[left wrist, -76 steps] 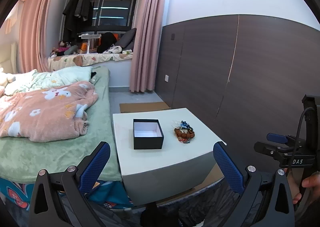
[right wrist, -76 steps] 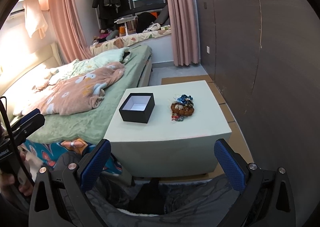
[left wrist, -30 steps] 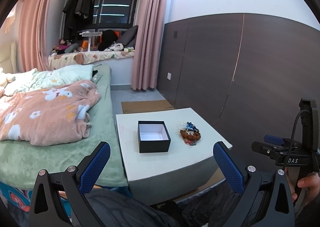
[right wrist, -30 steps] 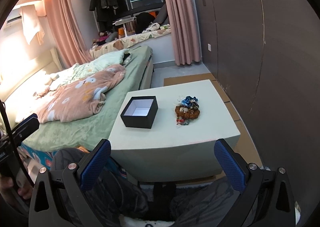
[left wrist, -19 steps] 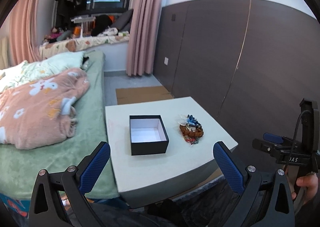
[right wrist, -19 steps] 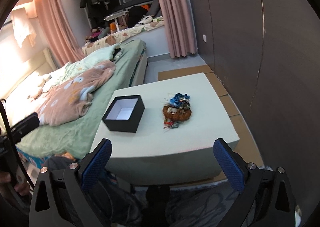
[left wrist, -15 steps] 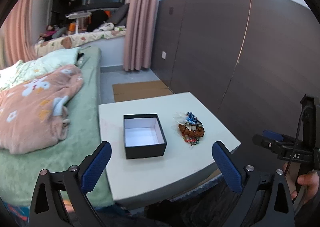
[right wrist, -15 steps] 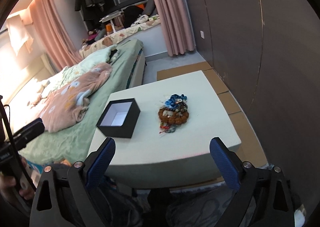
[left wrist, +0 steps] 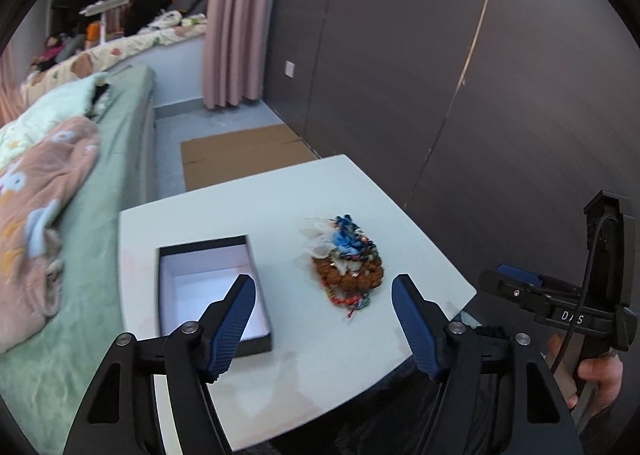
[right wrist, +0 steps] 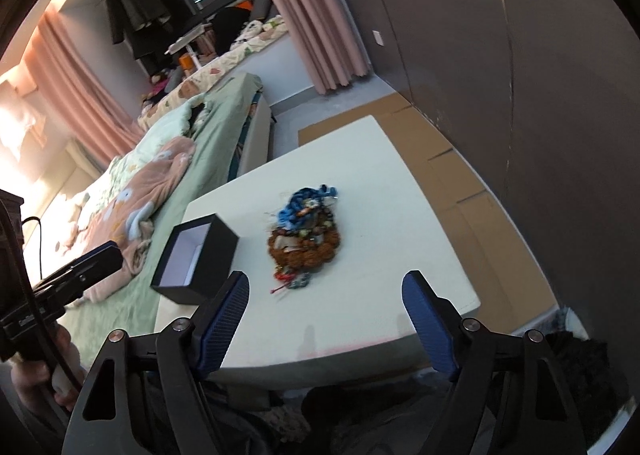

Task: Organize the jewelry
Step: 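Reach the left gripper into the jewelry pile and grasp the blue braided bracelet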

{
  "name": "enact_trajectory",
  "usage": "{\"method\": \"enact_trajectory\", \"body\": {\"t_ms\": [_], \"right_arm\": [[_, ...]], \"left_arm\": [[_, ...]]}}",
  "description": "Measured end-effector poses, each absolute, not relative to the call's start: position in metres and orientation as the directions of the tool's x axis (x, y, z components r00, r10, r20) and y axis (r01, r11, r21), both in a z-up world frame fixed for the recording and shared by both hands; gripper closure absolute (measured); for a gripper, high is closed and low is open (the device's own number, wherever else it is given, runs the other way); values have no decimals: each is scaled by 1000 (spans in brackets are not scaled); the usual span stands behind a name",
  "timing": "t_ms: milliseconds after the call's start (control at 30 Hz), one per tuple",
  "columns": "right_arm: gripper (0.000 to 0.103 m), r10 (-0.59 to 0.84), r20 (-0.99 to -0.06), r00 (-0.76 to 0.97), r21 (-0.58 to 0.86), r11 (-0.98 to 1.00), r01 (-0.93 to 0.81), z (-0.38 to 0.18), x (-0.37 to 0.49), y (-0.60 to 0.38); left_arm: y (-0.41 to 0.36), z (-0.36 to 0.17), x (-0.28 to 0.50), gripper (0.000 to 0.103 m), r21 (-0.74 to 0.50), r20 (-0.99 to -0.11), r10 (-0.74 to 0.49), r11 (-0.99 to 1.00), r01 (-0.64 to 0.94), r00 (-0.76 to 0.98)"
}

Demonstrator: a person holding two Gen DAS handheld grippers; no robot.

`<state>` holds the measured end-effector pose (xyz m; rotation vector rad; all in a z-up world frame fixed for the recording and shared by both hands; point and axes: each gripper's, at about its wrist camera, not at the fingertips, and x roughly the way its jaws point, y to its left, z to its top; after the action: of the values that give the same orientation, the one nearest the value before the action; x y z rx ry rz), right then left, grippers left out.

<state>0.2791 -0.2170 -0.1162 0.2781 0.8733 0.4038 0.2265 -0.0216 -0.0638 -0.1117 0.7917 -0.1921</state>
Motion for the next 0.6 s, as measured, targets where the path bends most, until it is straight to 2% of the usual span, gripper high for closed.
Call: {"method": "enact_trajectory", "body": {"t_ms": [433, 600], "right_arm": [[42, 495, -695, 521, 495, 855, -151, -151, 317, -248], [42, 496, -704, 508, 506, 852, -130, -164, 327, -253]], "left_arm": [[-75, -93, 310, 35, -121, -772, -247, 962, 246, 586], [-87, -110, 332, 35, -115, -797, -245, 959, 259, 553]]}}
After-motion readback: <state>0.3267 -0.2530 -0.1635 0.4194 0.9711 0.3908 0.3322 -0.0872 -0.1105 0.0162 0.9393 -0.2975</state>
